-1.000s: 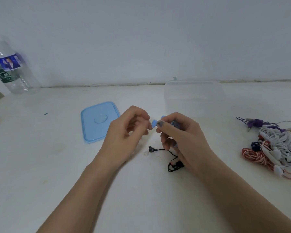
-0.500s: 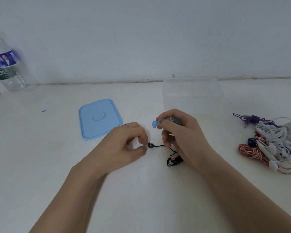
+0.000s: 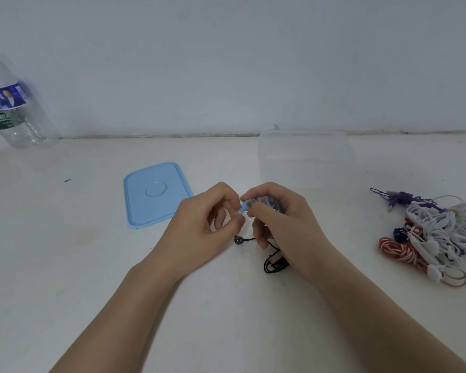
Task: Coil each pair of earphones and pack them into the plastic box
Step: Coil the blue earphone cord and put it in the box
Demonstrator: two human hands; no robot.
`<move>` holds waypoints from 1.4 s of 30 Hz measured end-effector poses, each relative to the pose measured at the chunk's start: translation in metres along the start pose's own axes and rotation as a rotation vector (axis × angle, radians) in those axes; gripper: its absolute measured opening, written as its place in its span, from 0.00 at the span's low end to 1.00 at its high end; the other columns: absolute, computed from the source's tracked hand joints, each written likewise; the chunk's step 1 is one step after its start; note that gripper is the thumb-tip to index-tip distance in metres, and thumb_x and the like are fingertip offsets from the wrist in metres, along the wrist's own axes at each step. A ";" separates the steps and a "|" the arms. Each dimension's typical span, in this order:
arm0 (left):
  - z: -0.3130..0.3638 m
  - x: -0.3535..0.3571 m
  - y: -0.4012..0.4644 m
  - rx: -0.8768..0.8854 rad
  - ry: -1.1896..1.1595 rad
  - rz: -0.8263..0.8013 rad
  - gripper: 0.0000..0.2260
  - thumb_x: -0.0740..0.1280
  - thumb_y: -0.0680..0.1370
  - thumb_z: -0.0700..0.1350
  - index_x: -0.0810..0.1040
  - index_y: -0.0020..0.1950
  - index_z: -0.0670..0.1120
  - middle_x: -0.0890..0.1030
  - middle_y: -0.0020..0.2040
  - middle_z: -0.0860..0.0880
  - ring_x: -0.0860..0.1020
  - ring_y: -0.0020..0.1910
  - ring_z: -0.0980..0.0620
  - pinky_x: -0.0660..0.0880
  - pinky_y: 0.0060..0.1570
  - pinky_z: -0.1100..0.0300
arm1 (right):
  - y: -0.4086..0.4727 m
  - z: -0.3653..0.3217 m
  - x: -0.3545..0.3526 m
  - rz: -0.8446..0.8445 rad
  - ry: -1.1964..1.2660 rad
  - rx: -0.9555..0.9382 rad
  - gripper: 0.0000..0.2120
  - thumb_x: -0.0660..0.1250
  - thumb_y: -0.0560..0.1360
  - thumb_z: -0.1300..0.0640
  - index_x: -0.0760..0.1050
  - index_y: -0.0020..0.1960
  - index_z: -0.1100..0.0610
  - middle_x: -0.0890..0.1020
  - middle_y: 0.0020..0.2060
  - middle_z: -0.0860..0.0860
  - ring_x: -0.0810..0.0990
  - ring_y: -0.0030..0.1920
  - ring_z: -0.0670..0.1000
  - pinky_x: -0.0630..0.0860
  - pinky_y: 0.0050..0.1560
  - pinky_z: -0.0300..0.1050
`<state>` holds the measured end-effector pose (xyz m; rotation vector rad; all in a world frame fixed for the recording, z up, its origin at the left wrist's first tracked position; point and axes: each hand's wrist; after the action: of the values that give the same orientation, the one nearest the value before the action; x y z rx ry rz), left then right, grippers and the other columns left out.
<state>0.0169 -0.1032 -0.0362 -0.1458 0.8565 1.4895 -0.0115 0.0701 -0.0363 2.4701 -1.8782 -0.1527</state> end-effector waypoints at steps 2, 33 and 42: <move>0.001 0.001 0.001 -0.001 0.000 0.001 0.09 0.73 0.76 0.39 0.75 0.45 0.51 0.71 0.30 0.53 0.70 0.32 0.55 0.71 0.36 0.54 | 0.001 0.001 0.000 0.005 0.018 0.002 0.07 0.66 0.77 0.63 0.81 0.46 0.54 0.79 0.32 0.56 0.75 0.29 0.55 0.72 0.31 0.44; 0.001 -0.001 0.003 -0.047 -0.248 0.045 0.04 0.73 0.78 0.40 0.84 0.50 0.49 0.85 0.44 0.49 0.84 0.46 0.48 0.80 0.53 0.45 | 0.000 -0.010 -0.008 -0.049 0.349 0.127 0.05 0.69 0.76 0.67 0.79 0.41 0.62 0.79 0.33 0.56 0.73 0.29 0.50 0.70 0.27 0.39; 0.008 0.000 0.010 -0.228 -0.647 -0.011 0.05 0.73 0.75 0.36 0.77 0.44 0.42 0.83 0.43 0.45 0.85 0.50 0.43 0.78 0.51 0.59 | -0.001 -0.013 -0.009 -0.086 0.434 0.167 0.06 0.68 0.77 0.68 0.78 0.41 0.62 0.78 0.33 0.56 0.73 0.29 0.48 0.70 0.27 0.38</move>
<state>0.0115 -0.0972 -0.0265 0.1605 0.1651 1.4903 -0.0120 0.0787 -0.0234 2.4258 -1.6583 0.5161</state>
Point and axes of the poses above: each hand's wrist, its own y-axis towards the middle knuckle, its own x-axis out of the palm, z = x × y
